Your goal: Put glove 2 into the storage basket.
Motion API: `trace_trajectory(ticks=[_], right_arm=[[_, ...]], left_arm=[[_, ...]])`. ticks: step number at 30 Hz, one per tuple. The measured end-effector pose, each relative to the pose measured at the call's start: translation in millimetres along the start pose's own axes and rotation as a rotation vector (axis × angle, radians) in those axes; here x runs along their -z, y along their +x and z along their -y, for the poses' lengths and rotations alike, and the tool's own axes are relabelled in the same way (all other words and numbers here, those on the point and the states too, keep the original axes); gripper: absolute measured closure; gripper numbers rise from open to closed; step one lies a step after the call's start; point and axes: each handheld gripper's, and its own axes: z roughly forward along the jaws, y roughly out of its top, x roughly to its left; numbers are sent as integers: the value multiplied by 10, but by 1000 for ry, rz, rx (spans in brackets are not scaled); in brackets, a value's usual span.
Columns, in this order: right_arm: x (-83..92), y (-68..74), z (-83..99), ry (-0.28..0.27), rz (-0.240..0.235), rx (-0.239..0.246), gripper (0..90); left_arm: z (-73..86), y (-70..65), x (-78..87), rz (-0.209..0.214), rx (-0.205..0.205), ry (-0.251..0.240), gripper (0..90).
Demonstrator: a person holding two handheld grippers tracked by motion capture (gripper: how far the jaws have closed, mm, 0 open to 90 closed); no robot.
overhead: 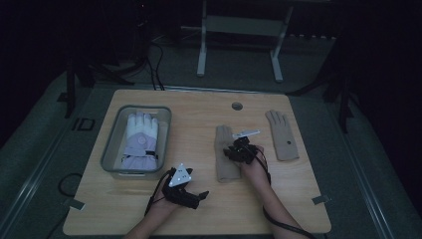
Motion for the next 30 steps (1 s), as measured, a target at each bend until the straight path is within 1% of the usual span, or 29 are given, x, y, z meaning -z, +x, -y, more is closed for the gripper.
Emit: trace_trajectory(ticks=[2,5,7,8,10,13,16,17,20,21,23,25,28,30], right_arm=[[30,3,-6,-2,-7,2,598],[139,-7,-29,-17,-6,14,537],[241,-55,-46,-40,-6,13,495],[241,-55,-46,-40,-6,13,495],[346,-146,-54,-57,17,12,483],[509,-374,-37,-73,63,-1,482],[662,-631,-9,-90,108,-20,483],[714,-716,0,-99,130,-26,484],[866,-930,28,-130,180,-31,490],[929,-1028,45,-144,197,-48,501],[1013,-1167,76,-169,218,-48,503],[1068,-1288,102,-170,250,-39,502],[1100,-1441,135,-172,248,-59,503],[1076,-1539,157,-163,261,-57,516]], left_arm=[[1,-2,0,0,3,-1,16],[3,-1,2,2,4,-4,16],[4,3,1,3,6,-5,15],[4,3,1,3,6,-5,16],[3,3,2,5,3,-3,15],[3,2,3,5,2,-5,15],[2,8,2,6,7,-2,16],[1,9,1,7,6,-2,16],[-1,12,-4,8,8,2,15],[-1,14,-5,9,6,2,15],[-2,14,-5,11,5,4,15],[-2,10,-6,11,6,5,16],[-2,6,-5,12,1,5,15],[-2,3,-3,15,-3,4,16]])
